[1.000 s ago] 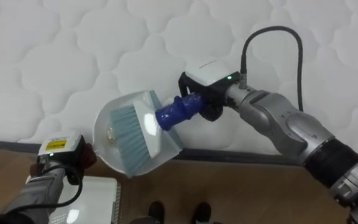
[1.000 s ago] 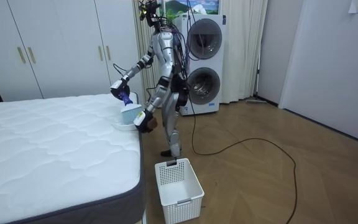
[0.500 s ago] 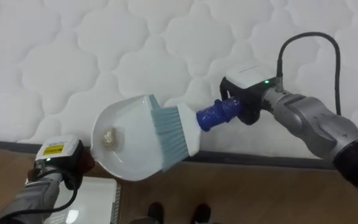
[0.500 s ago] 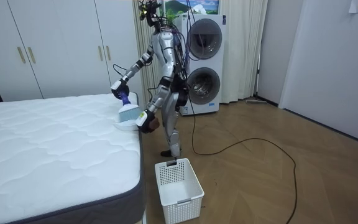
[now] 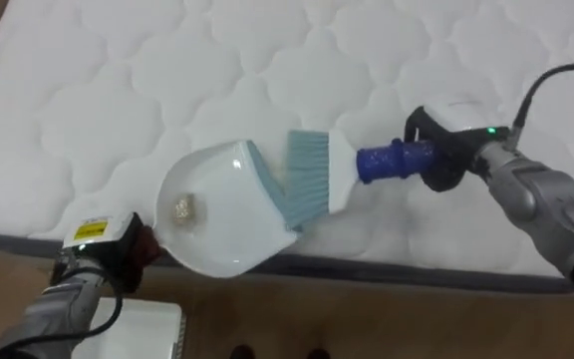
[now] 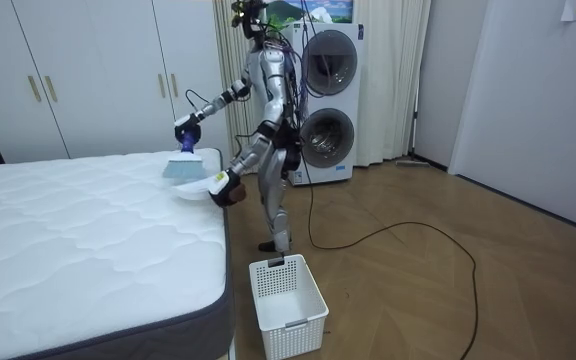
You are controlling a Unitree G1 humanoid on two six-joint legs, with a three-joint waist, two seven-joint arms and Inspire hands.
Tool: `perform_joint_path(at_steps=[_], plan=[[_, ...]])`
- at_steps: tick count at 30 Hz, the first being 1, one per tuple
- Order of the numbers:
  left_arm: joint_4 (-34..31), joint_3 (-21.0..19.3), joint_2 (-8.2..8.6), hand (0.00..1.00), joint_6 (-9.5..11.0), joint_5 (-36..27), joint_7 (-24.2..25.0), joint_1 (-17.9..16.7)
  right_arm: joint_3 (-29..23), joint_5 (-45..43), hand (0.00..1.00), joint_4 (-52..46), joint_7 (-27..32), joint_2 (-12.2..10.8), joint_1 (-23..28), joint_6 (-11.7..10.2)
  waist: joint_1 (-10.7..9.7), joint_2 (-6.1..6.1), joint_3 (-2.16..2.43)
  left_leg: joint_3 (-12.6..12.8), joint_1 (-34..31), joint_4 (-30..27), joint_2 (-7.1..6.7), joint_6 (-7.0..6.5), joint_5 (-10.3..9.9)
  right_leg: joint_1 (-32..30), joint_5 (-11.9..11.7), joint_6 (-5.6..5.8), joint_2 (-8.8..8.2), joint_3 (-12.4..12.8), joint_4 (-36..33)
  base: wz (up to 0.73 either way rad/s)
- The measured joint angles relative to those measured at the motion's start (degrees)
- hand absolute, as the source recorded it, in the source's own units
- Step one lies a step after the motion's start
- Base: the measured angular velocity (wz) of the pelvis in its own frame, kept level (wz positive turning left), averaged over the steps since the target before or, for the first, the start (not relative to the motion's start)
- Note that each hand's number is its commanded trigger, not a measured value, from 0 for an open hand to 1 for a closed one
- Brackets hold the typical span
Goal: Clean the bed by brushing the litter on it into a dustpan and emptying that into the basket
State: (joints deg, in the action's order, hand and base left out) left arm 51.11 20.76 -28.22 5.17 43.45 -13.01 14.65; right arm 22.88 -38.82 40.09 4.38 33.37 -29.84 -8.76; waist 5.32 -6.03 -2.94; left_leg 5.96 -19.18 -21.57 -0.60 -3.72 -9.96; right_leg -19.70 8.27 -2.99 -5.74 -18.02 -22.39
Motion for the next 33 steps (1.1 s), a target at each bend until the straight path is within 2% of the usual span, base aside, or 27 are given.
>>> perform_joint_path(at_steps=[4, 5, 6, 7, 9, 11, 12, 13, 17, 22, 24, 26, 29, 31, 33], plan=[[-6.8, -2.74, 0.02, 1.0, 0.09, 2.37, 0.06, -4.77, -5.73, 0.5, 1.0, -0.08, 0.72, 0.27, 3.25, -0.66, -1.03, 0.34, 0.64, -0.03, 2.58, 0.74, -0.01, 0.0, -0.02, 3.11, 0.16, 0.49, 0.37, 0.03, 1.77, 0.0], [-8.87, -3.09, 0.03, 1.0, 0.22, 3.49, 0.12, -6.07, -7.81, 0.29, 1.0, -0.15, 0.75, 0.28, 4.63, -0.63, -1.06, 0.48, 1.16, -0.03, 3.24, 0.92, 0.08, 0.0, -0.03, 3.99, 0.06, 0.66, 0.65, 0.17, 2.56, 0.0], [-9.67, -3.19, 0.02, 1.0, 0.32, 3.81, 0.13, -6.5, -8.75, 0.24, 1.0, -0.25, 0.76, 0.32, 5.29, -0.63, -1.04, 0.54, 1.26, -0.03, 3.66, 0.99, 0.14, 0.01, -0.04, 4.57, -0.01, 0.74, 0.84, 0.29, 3.03, 0.0], [-10.92, -3.8, 0.04, 1.0, 0.61, 4.49, 0.18, -7.4, -9.93, 0.23, 1.0, -0.32, 0.79, 0.42, 6.18, -0.57, -0.97, 0.82, 1.54, -0.02, 4.73, 1.4, 0.22, 0.07, -0.12, 5.74, -0.12, 0.8, 1.07, 0.31, 3.75, -0.06], [-12.15, -4.9, 0.04, 1.0, 1.1, 4.43, 0.39, -8.35, -10.64, 0.37, 1.0, -0.32, 0.79, 0.87, 7.17, -0.55, -1.67, 1.52, 2.17, 0.08, 7.05, 3.04, 0.22, 0.1, -0.13, 7.64, -0.29, 0.95, 1.4, 0.63, 4.8, -0.05], [-13.9, -5.77, 0.01, 1.0, 1.1, 4.45, 0.92, -8.94, -10.79, 0.56, 0.98, -0.37, 0.89, 1.29, 8.66, -0.63, -1.75, 2.02, 2.48, 0.12, 9.48, 4.65, 0.18, 0.12, -0.13, 9.58, -0.33, 1.01, 1.63, 0.88, 5.51, -0.02], [-16.02, -6.8, 0.04, 1.0, 1.13, 4.47, 0.92, -9.74, -10.93, 0.59, 0.57, -0.38, 1.03, 1.35, 9.67, -0.61, -1.81, 2.3, 2.66, 0.17, 11.09, 5.62, 0.18, 0.19, -0.15, 10.92, -0.34, 1.05, 1.83, 1.13, 6.15, -0.05], [-16.97, -7.22, 0.09, 1.0, 1.15, 4.46, 0.92, -9.94, -11.14, 0.64, 0.0, -0.38, 1.2, 1.35, 10.27, -0.64, -1.81, 2.44, 2.75, 0.18, 11.87, 6.19, 0.15, 0.23, -0.12, 11.53, -0.32, 1.07, 1.89, 1.22, 6.44, -0.07], [-21.6, -9.91, 0.36, 1.0, 1.35, 3.97, 0.69, -10.18, -11.69, 4.29, 0.0, -0.55, 2.01, 1.33, 12.9, -0.53, -2.08, 2.88, 3.04, 0.5, 15.45, 8.5, -0.05, 0.5, 0.16, 13.99, -0.15, 1.25, 1.98, 1.92, 6.81, -0.09], [-25.17, -12.36, 1.38, 1.0, 1.29, 2.91, 0.12, -12.38, -16.61, 12.9, 0.0, -1.53, 3.62, 1.07, 15.7, -0.34, -2.65, 2.84, 3.08, 1.57, 19.19, 10.45, 0.1, 0.53, 0.17, 17.84, -0.32, 1.68, 2.6, 2.46, 9.61, -0.09], [-25.25, -13.74, 3.14, 1.0, 0.8, -0.6, -0.12, -12.91, -18.73, 21.15, 0.0, -1.61, 5.97, -0.06, 16.65, 0.68, -2.62, 2.79, 3.09, 1.88, 20.91, 11.54, 0.1, 0.53, 0.16, 18.89, -0.37, 1.76, 3.0, 3.71, 9.87, -0.1], [-25.25, -13.8, 3.74, 1.0, 0.09, -4.64, -0.38, -13.06, -18.87, 25.82, 0.0, -1.6, 7.14, -0.46, 16.93, 1.28, -3.35, 2.8, 3.09, 1.92, 21.66, 11.89, 0.09, 0.54, 0.16, 19.44, -0.37, 1.77, 3.02, 3.81, 9.89, -0.02], [-26.02, -14.04, 4.97, 1.0, -1.06, -7.15, -0.93, -13.01, -22.22, 33.2, 0.0, -1.78, 8.97, -4.12, 17.0, 1.43, -4.19, 2.82, 3.09, 1.81, 22.04, 11.86, 0.09, 0.55, 0.16, 19.99, -0.4, 1.81, 3.18, 4.34, 10.24, 0.0], [-27.09, -14.1, 6.11, 1.0, -1.11, -8.22, -1.3, -13.01, -22.69, 35.79, 0.0, -1.96, 10.12, -6.41, 17.0, 1.43, -4.71, 2.83, 3.09, 1.77, 22.03, 11.83, 0.09, 0.55, 0.15, 20.26, -0.48, 1.9, 3.31, 4.63, 10.77, 0.0], [-29.03, -14.1, 7.91, 1.0, -1.08, -10.34, -1.38, -13.01, -22.72, 36.64, 0.0, -2.52, 10.68, -9.1, 17.01, 1.45, -4.99, 3.11, 3.0, 1.81, 22.09, 11.91, 0.08, 0.58, 0.13, 20.25, -0.49, 1.92, 3.38, 5.02, 10.87, -0.02]])
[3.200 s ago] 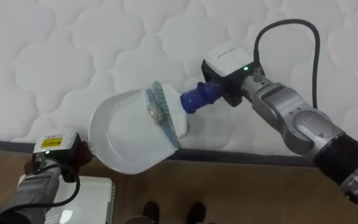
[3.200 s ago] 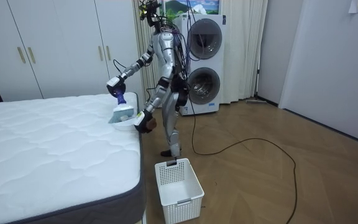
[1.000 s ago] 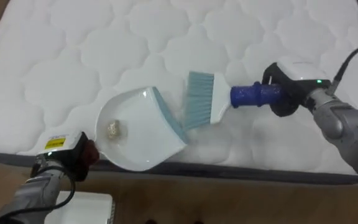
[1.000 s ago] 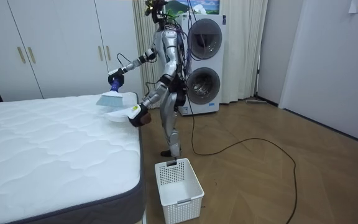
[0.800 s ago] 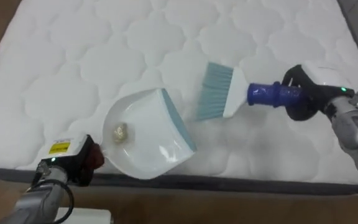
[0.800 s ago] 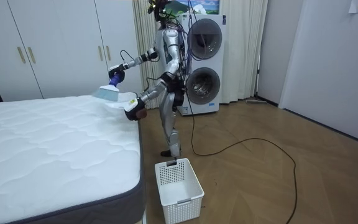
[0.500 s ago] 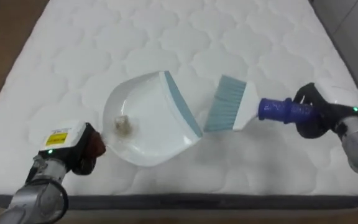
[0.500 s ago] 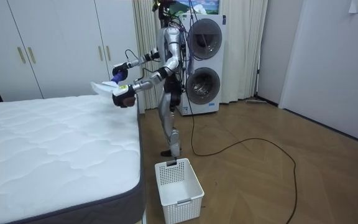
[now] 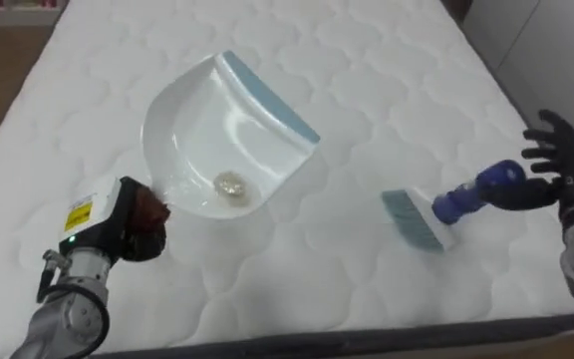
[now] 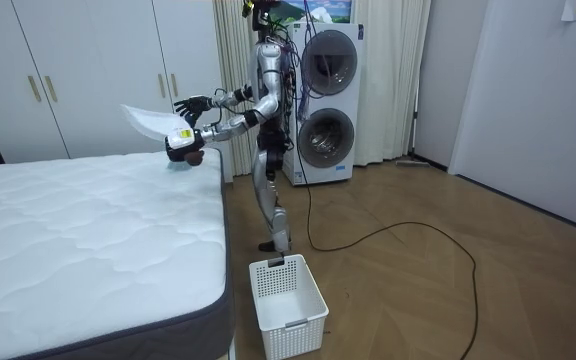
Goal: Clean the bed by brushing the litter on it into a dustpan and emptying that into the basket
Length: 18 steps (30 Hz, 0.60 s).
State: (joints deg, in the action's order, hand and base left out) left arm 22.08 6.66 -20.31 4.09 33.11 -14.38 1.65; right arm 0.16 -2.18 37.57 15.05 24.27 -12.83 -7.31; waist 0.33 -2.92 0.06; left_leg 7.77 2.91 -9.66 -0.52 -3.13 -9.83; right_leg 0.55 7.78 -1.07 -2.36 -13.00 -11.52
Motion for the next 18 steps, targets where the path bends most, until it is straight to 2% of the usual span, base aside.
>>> perform_joint_path(at_steps=[1, 3, 6, 9, 13, 18], plan=[[-0.24, 0.0, 0.42, 1.0, 0.0, -0.46, -0.12, 0.02, 0.0, -0.14, 0.0, -0.29, 0.05, -0.75, 0.0, 0.0, -0.08, 0.11, 0.02, 0.02, 0.13, 0.05, 0.0, 0.01, 0.0, 0.02, 0.0, 0.0, 0.03, 0.26, 0.0, -0.09], [-0.29, 0.01, 2.49, 1.0, -0.01, -2.22, -0.19, 0.14, 0.14, -0.21, 0.0, -1.61, 0.37, -3.74, 0.14, 0.0, -0.28, 0.74, 0.05, 0.01, 1.01, 0.27, 0.04, 0.04, -0.03, 0.69, 0.0, 0.0, 0.13, 0.72, 0.17, -0.1], [-0.36, 0.06, 4.21, 1.0, -0.03, -4.25, -0.13, 0.13, 0.37, 1.48, 0.0, -4.2, 0.37, -4.99, 0.42, 0.0, -0.12, 1.55, -0.01, 0.02, 1.23, 0.36, 0.05, 0.09, -0.06, 0.7, 0.0, 0.0, 0.23, 1.22, 0.21, -0.07], [-1.37, -0.82, 4.1, 1.0, -0.03, -4.51, -0.13, -0.07, 0.36, 6.29, 0.0, -7.16, 0.4, -4.99, 1.04, 0.0, -0.01, 1.82, -0.06, 0.03, 1.24, 0.36, 0.25, 0.3, -0.19, 0.75, 0.0, 0.0, 0.43, 1.33, 0.19, 0.0], [-3.84, -2.31, 4.18, 1.0, 0.0, -6.7, -0.15, -0.07, 0.37, 6.69, 0.0, -9.55, -0.49, -5.0, 1.44, 0.0, 0.12, 2.53, -0.18, 0.03, 1.37, 0.35, 0.43, 0.43, -0.59, 0.82, -0.01, -0.02, 0.74, 1.84, 0.15, 0.0], [-7.62, -4.14, 4.21, 1.0, 0.23, -6.31, -0.41, -0.12, 0.44, 8.75, 0.0, -12.51, -3.32, -5.01, 4.91, 0.0, 1.65, 2.87, -0.11, -0.07, 1.92, 0.27, 0.66, 0.54, -0.69, 1.4, -0.04, -0.08, 1.02, 1.99, 0.03, 0.02]])
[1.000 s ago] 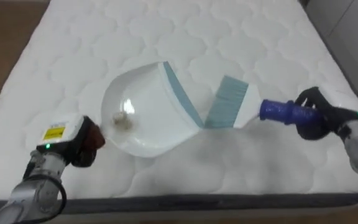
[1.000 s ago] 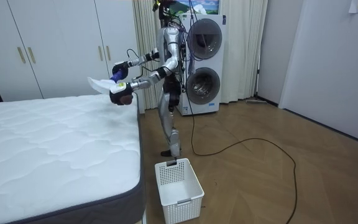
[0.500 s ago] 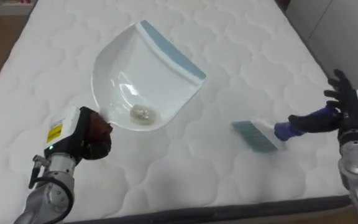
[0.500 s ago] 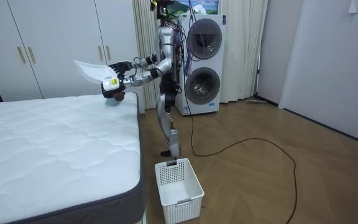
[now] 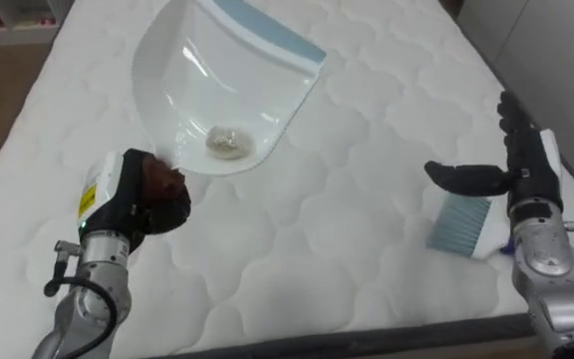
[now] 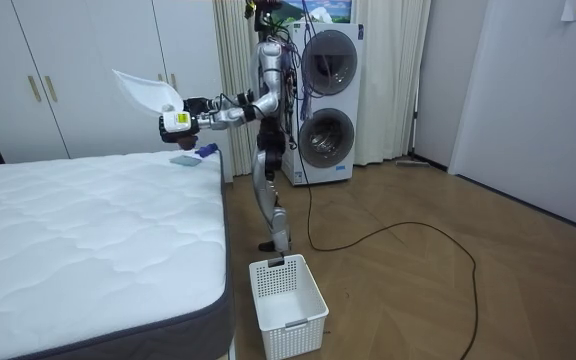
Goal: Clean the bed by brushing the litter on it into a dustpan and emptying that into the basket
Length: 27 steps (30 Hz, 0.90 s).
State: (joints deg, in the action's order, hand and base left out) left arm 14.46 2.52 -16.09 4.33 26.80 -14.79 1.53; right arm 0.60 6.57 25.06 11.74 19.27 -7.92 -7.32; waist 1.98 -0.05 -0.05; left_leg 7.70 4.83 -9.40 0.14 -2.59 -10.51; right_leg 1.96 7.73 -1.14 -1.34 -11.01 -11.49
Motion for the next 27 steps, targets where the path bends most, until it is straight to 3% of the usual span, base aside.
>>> perform_joint_path(at_steps=[7, 10, 13, 17, 19, 21, 23, 27], plan=[[-2.02, -1.7, 0.13, 1.0, 0.53, -0.02, -1.07, -4.06, 0.67, 1.18, 0.0, -2.44, -1.55, -0.23, 1.83, 0.0, 0.3, 0.12, 0.06, -0.13, -0.14, 0.0, 0.05, 0.02, 0.0, 0.11, 0.02, -0.01, 0.02, -0.03, -0.02, 0.01], [-1.94, -1.68, 0.44, 1.0, 0.48, -0.03, -0.99, -7.05, 1.46, 2.87, 0.0, -2.56, -2.06, -0.65, 2.0, 0.01, 1.56, 0.08, 0.04, -0.19, -0.31, -0.02, 0.09, 0.1, -0.06, 0.02, 0.03, -0.03, 0.04, -0.17, -0.03, 0.02], [-1.92, -1.71, 1.06, 1.0, 0.4, 0.35, -0.9, -8.88, 2.96, 3.0, 0.0, -2.89, -2.34, -0.88, 1.99, 0.01, 2.82, -0.22, -0.03, -1.9, -1.3, -0.17, 0.0, 0.17, -0.14, -0.16, 0.17, -0.21, 0.0, -1.32, 0.19, 0.29], [-1.18, -1.58, 1.74, 1.0, -0.24, 1.14, 1.07, -9.24, 3.51, 1.58, 0.0, -2.89, -2.68, -2.19, 1.85, 0.39, 3.1, -0.45, 0.01, -4.63, -6.55, -4.42, -0.37, 0.22, -0.12, -0.86, 0.37, -0.44, -0.91, -6.71, 0.75, 0.69], [0.81, -1.06, 1.76, 1.0, -0.75, 1.26, 2.04, -9.21, 4.47, 1.56, 0.0, -2.87, -2.56, -2.19, 1.85, 1.2, 2.76, -0.35, 0.01, -3.61, -8.67, -5.91, -0.35, 0.2, -0.1, -0.72, 1.12, -0.36, -1.6, -9.97, 0.38, 0.96], [3.21, 0.38, 1.64, 1.0, -2.89, 3.71, 3.49, -9.06, 5.11, 1.08, 0.0, -2.8, -2.67, -2.34, 1.92, 2.37, 1.09, -0.51, -0.17, 2.32, -12.03, -8.19, 0.68, -0.28, 0.03, -0.88, 3.14, 0.07, -2.69, -14.72, -0.64, 1.24], [5.06, 1.58, 1.52, 1.0, -4.4, 6.23, 5.34, -9.2, 5.13, 0.1, 0.0, -2.8, -2.68, -2.36, 1.93, 3.64, 0.93, -0.45, -0.23, 6.17, -13.33, -9.28, 1.51, -0.77, -0.02, -1.04, 4.37, 0.32, -3.04, -16.55, -1.66, 1.0], [6.95, 2.42, 1.05, 1.0, -6.03, 7.66, 7.11, -11.05, 5.63, 0.23, 0.0, -2.8, -2.65, -2.31, 2.01, 3.72, 1.88, 0.08, -0.41, 5.18, -14.15, -9.01, 0.88, -1.0, 0.07, -0.64, 5.26, 0.47, -3.11, -17.55, -2.0, 0.62]])
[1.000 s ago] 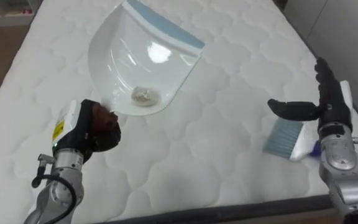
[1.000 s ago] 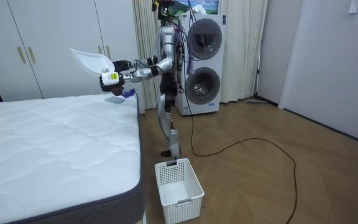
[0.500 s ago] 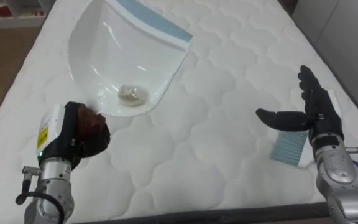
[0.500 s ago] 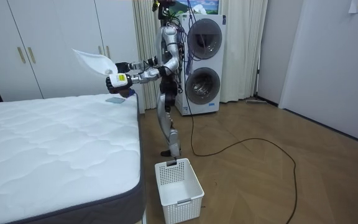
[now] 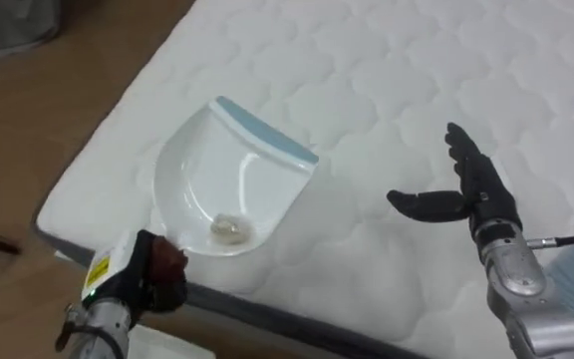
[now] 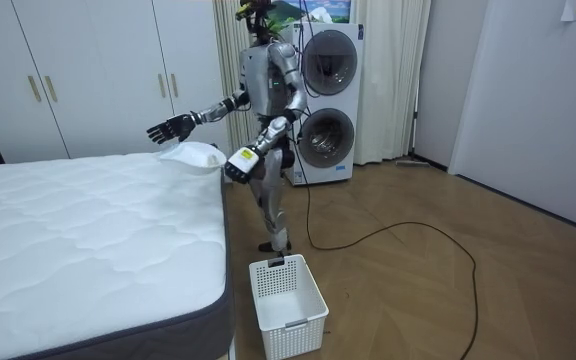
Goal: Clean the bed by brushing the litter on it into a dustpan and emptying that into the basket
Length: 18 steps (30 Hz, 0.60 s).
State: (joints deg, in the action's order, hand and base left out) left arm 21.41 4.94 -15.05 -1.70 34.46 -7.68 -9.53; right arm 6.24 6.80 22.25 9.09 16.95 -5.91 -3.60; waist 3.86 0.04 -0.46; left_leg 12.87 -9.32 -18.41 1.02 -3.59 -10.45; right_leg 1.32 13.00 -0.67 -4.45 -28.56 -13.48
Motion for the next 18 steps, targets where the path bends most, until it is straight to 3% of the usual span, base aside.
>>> perform_joint_path(at_steps=[1, 4, 5, 7, 8, 9, 10, 11, 12, 13, 14, 17, 18], plan=[[0.0, -0.03, -0.06, 1.0, -0.03, 0.01, 0.04, -0.33, 0.05, 0.04, 0.0, 0.0, 0.1, 0.06, 0.08, 0.0, 0.1, 0.13, -0.01, -0.64, -0.18, 0.02, -0.24, -0.03, 0.08, 0.09, 0.01, 0.02, -0.01, -0.15, 0.06, 0.48], [-0.13, -0.43, -0.11, 1.0, -0.13, 1.14, 2.08, -0.81, 0.08, -0.18, 0.0, -0.04, 0.34, 0.19, 1.49, 0.02, -0.54, 0.35, 0.11, -3.77, -0.6, 0.89, -1.91, -0.45, 0.88, 1.32, 0.4, 0.68, -0.84, -3.63, 0.1, 0.67], [-0.16, -0.41, -0.11, 1.0, -0.12, 2.82, 3.23, -0.77, 0.0, -0.24, 0.0, -0.04, 0.35, 0.2, 2.09, 0.03, -1.09, 0.62, 0.25, -5.82, -0.77, 0.95, -2.75, -0.63, 1.06, 1.9, 0.61, 1.02, -1.13, -4.76, -0.24, 0.93], [-0.5, -0.27, -0.11, 1.0, -0.11, 5.4, 5.12, -0.67, -0.24, -0.35, 0.0, -0.03, 0.77, 0.26, 3.14, 0.07, -2.55, 0.88, 0.37, -9.7, -0.43, 1.4, -4.21, -0.94, 1.73, 2.55, 0.92, 1.52, -1.46, -4.18, -2.15, 1.06], [-1.0, -0.17, -0.12, 1.0, 0.0, 6.5, 6.05, -0.7, -0.64, -0.35, 0.0, -0.03, 1.19, 0.26, 4.01, 0.33, -3.02, 0.98, 0.36, -12.55, 0.9, 2.04, -4.88, -0.96, 2.35, 2.27, 1.06, 1.59, -1.79, -2.06, -5.35, 1.15], [-1.45, -0.17, -0.45, 1.0, 0.23, 6.58, 6.14, -1.01, -0.91, -0.29, 0.0, -0.09, 1.4, 0.15, 4.76, 0.52, -3.66, 1.11, 0.33, -16.02, 1.74, 2.2, -5.26, -0.88, 2.44, 0.98, 1.97, 1.69, -1.45, 2.62, -7.92, 1.1], [-1.61, -0.2, -0.76, 1.0, 0.28, 6.48, 6.13, -1.06, -1.07, -0.29, 0.0, -0.38, 1.39, 0.13, 5.21, 0.52, -3.77, 0.97, 0.52, -18.21, 1.84, 2.26, -5.68, -0.77, 2.5, 0.3, 2.46, 1.5, -0.77, 5.98, -7.55, 1.01], [-1.81, -0.43, -1.51, 1.0, 0.29, 6.44, 6.11, -0.99, -1.39, -0.41, 0.0, -1.1, 1.34, 0.13, 5.46, 0.52, -3.78, 0.95, 0.5, -21.32, 1.79, 2.41, -6.07, -0.45, 2.68, -1.49, 2.49, 1.19, 0.61, 11.05, -4.85, 0.99], [-1.83, -0.52, -2.38, 1.0, 0.28, 6.49, 6.12, -0.98, -1.57, -0.44, 0.0, -2.0, 1.48, 0.13, 5.53, 0.52, -3.99, 0.82, 0.49, -24.07, 1.77, 2.56, -6.86, 0.09, 3.05, -3.19, 0.98, 1.23, 0.98, 14.19, -1.63, 1.03], [-1.8, -0.56, -2.7, 1.0, 0.3, 6.49, 6.14, -0.99, -1.62, -0.41, 0.0, -2.52, 1.68, 0.23, 5.59, 0.51, -4.26, 0.81, 0.42, -24.63, 1.79, 2.52, -7.1, 0.26, 3.16, -3.56, -1.81, 0.66, 0.82, 14.65, -1.56, 1.14], [-1.95, -0.72, -2.93, 1.0, 0.35, 6.62, 6.27, -1.27, -1.83, -0.54, 0.0, -3.42, 2.27, 0.26, 6.26, 0.36, -4.58, 0.69, 0.78, -24.77, 1.98, 2.57, -7.38, 0.41, 3.55, -1.9, -1.56, 0.18, 0.22, 13.07, -1.32, 0.98], [-2.13, -2.95, -2.93, 1.0, 0.98, 6.78, 6.23, -1.24, -1.93, -0.49, 0.0, -4.85, 2.27, 0.26, 6.29, -0.09, -3.31, 0.82, 0.58, -20.14, 1.51, 2.71, -5.92, 0.52, 3.59, -0.24, -1.01, -0.35, 0.67, 10.16, 0.34, 0.7], [-2.12, -3.73, -2.9, 1.0, 0.91, 7.08, 6.19, -1.25, -1.93, -0.39, 0.0, -5.08, 1.92, 0.42, 6.21, -0.34, -2.36, 0.81, 0.58, -19.98, 0.87, 2.71, -5.77, 0.66, 3.68, -0.09, -0.93, -0.47, 0.85, 9.34, 0.81, 0.46]])
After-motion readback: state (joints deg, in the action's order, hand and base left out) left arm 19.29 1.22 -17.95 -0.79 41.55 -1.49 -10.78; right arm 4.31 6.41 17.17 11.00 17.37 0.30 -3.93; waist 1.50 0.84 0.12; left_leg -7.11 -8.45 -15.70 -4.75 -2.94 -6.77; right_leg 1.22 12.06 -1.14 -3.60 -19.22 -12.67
